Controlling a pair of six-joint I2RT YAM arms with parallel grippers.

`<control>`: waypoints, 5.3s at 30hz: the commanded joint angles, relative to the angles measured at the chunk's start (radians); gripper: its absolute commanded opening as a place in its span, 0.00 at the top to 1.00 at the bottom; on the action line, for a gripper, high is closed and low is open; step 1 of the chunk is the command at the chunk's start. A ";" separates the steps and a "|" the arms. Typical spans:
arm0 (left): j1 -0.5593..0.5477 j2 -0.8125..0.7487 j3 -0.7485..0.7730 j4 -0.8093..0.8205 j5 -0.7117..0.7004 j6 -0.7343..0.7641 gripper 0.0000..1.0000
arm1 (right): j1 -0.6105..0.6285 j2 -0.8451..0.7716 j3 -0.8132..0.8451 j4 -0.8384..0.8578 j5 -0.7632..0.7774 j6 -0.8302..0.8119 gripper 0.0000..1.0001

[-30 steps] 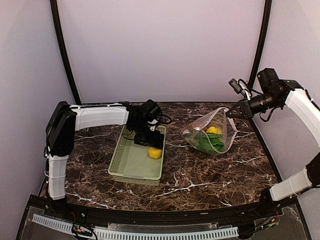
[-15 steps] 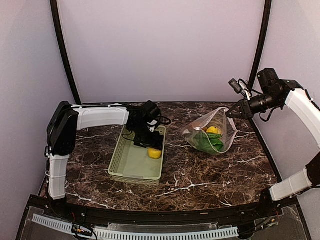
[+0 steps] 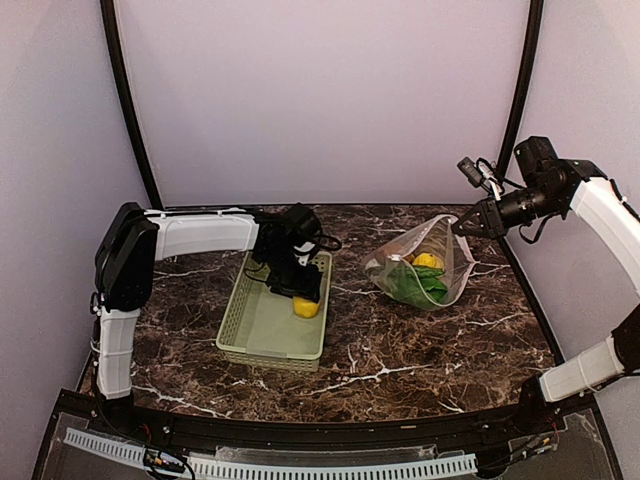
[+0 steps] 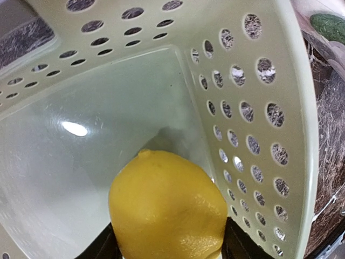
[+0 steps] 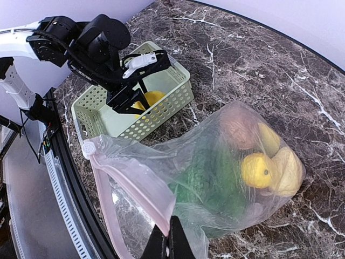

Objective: Place the food in the zip-top bag and seal the zipper
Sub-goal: Pick up the fake fruit from the bin, then place the fake fruit in the zipper food storage bag, then pass from the right arm to the left

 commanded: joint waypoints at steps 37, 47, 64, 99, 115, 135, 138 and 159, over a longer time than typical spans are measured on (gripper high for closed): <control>-0.205 -0.512 -0.091 0.701 0.189 0.184 0.63 | 0.071 0.105 0.204 -0.136 -0.008 -0.018 1.00; -0.311 -0.349 0.048 0.878 0.304 0.210 0.62 | 0.089 0.099 0.235 -0.167 -0.071 -0.010 1.00; -0.375 -0.205 0.134 0.708 -0.194 0.442 0.63 | 0.088 0.076 0.282 -0.186 -0.110 0.008 1.00; -0.377 -0.126 0.366 0.484 -0.304 0.491 0.20 | 0.061 0.039 0.230 -0.175 -0.138 0.007 1.00; -0.377 -0.361 0.074 0.440 -0.336 0.342 0.28 | 0.060 0.007 0.156 -0.153 -0.103 -0.009 1.00; -0.266 -0.409 -0.078 0.371 -0.073 0.878 0.18 | 0.067 -0.017 0.116 -0.194 -0.104 -0.071 1.00; -0.237 -0.394 -0.073 0.374 -0.041 0.936 0.20 | 0.073 -0.010 0.120 -0.207 -0.113 -0.083 1.00; -0.229 -0.223 -0.059 0.732 0.191 1.005 0.52 | 0.088 0.020 0.130 -0.239 -0.143 -0.119 1.00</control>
